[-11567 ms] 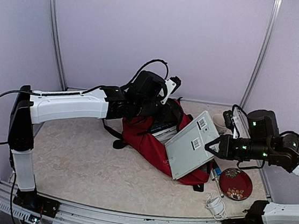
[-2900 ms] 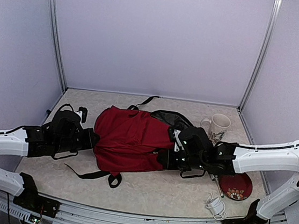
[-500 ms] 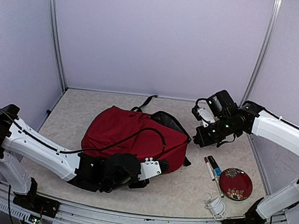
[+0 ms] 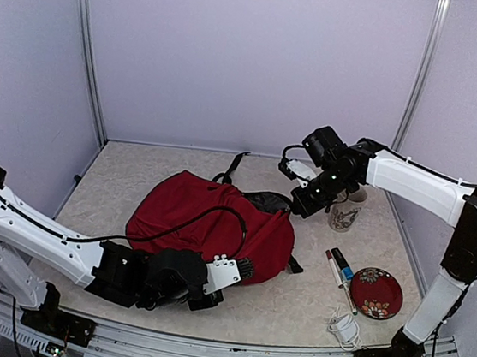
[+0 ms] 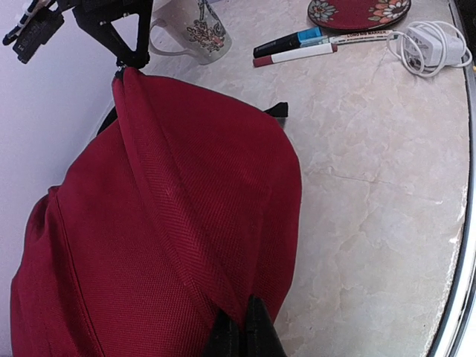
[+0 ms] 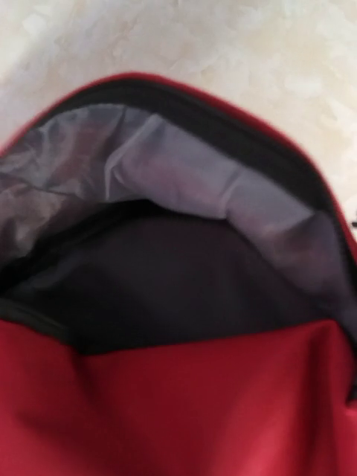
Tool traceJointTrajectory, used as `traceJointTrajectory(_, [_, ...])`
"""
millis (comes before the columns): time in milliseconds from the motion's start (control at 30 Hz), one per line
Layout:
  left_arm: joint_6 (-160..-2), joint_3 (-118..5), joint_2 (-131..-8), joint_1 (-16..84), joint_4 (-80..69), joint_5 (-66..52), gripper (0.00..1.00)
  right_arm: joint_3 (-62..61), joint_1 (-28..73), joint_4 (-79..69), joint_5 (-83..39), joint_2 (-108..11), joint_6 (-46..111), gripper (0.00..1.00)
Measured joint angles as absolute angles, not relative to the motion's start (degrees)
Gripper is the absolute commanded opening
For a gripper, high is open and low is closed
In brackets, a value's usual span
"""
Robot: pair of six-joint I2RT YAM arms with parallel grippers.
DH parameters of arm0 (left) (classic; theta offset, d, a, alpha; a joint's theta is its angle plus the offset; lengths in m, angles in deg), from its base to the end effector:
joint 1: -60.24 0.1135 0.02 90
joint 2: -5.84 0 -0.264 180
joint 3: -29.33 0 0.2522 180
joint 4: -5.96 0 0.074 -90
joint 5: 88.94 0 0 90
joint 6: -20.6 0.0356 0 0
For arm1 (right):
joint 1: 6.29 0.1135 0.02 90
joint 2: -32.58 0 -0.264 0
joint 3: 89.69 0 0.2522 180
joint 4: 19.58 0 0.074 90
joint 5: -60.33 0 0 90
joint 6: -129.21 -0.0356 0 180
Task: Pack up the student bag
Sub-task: Zip the student bag into the largest pocket of the bag, then adjust the student bag at the center of the board.
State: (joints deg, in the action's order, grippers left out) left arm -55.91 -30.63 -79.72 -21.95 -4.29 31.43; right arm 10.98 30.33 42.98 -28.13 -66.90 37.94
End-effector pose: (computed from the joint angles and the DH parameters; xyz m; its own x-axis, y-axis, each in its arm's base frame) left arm 0.0602 -0.3065 0.2064 0.1090 0.6863 -0.7191 0.7956 0.3735 0.4770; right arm 0.2949 0.2204 0.2829 -0.7177 -0.5058 -0.4785 -0.5909 0.8060 0.0342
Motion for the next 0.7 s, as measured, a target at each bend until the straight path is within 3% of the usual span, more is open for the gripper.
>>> traceJointTrajectory(133, [-57.7, -29.05, -78.69, -21.93, -4.34, 31.21, 0.0, 11.48, 30.33, 43.94, -26.3, -68.19, 40.1, 0.0])
traceJointTrajectory(167, [-58.38, -28.44, -78.13, -21.97, -4.42, 30.99, 0.1, 11.22, 30.3, 43.72, -25.34, -68.19, 40.34, 0.0])
traceJointTrajectory(233, [-60.08, -27.39, -77.01, -22.19, -4.71, 31.06, 0.73, 8.75, 30.22, 40.77, -21.58, -67.99, 40.6, 0.0])
traceJointTrajectory(267, [-61.11, -26.93, -76.27, -22.41, -5.43, 31.17, 0.91, 8.01, 30.04, 39.94, -21.31, -67.99, 40.49, 0.0])
traceJointTrajectory(300, [-63.03, -26.47, -75.39, -22.82, -6.5, 31.49, 0.98, 6.0, 29.5, 37.45, -20.22, -67.92, 40.01, 0.0])
traceJointTrajectory(467, [-77.11, -25.64, -68.7, -21.23, -10.43, 32.52, 0.96, -3.82, 28.95, 28.99, -15.83, -66.72, 36.47, 0.0])
traceJointTrajectory(567, [-87.88, -22.69, -59.07, -15.92, -10.57, 31.06, 0.85, -8.47, 30.65, 24.99, -13.64, -65.7, 34.22, 0.0])
traceJointTrajectory(700, [-104.01, -12.51, -45.32, -5.47, -10.13, 29.44, 0.6, -12.32, 34.13, 21.28, -12.0, -65.61, 31.62, 0.0])
